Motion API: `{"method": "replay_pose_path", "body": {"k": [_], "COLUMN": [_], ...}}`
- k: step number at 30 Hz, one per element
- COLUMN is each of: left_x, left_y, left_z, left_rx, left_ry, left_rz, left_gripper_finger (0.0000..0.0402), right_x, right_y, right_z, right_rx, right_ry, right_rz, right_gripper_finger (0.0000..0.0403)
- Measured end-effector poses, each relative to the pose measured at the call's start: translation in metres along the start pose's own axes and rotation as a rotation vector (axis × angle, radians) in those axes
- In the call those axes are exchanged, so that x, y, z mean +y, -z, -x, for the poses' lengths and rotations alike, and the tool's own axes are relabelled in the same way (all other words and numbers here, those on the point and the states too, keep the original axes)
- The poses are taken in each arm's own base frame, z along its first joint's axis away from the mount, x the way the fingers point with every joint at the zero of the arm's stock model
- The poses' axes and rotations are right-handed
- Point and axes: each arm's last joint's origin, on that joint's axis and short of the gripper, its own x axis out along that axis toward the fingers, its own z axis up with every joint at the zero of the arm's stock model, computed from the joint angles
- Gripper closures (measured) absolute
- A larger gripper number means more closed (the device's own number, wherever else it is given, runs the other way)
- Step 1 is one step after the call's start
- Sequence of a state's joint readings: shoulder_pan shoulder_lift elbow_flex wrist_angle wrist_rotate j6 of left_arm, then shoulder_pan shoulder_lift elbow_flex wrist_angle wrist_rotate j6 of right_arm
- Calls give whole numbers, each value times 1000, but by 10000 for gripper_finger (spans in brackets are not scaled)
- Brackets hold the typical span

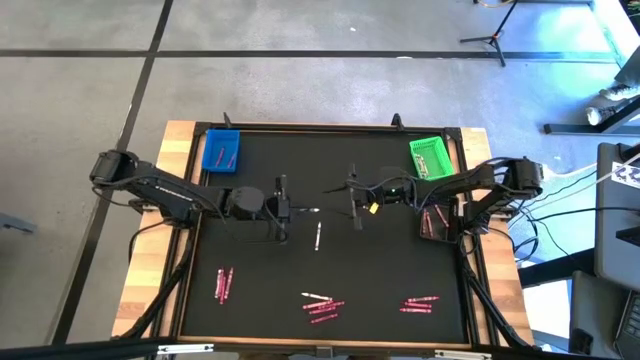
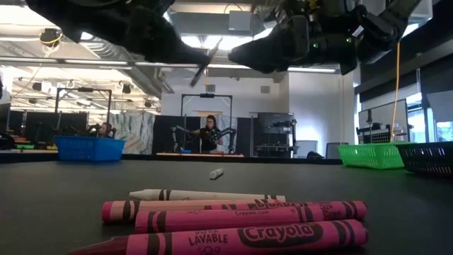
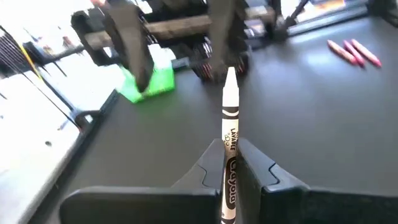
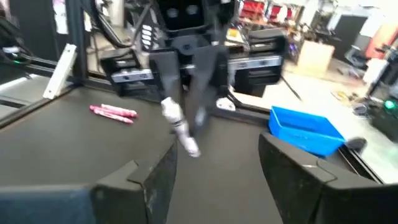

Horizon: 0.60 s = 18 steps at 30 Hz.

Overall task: Sort crayons
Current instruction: Put the white crayon into the green bin

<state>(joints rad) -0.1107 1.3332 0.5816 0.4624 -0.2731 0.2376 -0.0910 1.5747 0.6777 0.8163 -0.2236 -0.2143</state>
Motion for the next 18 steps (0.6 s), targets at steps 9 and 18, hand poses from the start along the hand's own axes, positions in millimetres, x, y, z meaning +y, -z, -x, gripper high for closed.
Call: {"method": "replay_pose_path", "body": {"k": [9, 18], "left_x": [4, 3], "left_y": [-2, -2], "left_z": [-14, -20], "left_rx": [-119, -169], "left_ry": [-59, -86], "left_rz": [-41, -51], "left_gripper_finger": [394, 394], "right_x": [10, 8], "right_y": [-3, -11], "right_z": [-5, -5], "right_rx": [-70, -135], "right_ry": [-34, 25], "right_rz": [17, -20], "right_gripper_finger": [214, 265]}}
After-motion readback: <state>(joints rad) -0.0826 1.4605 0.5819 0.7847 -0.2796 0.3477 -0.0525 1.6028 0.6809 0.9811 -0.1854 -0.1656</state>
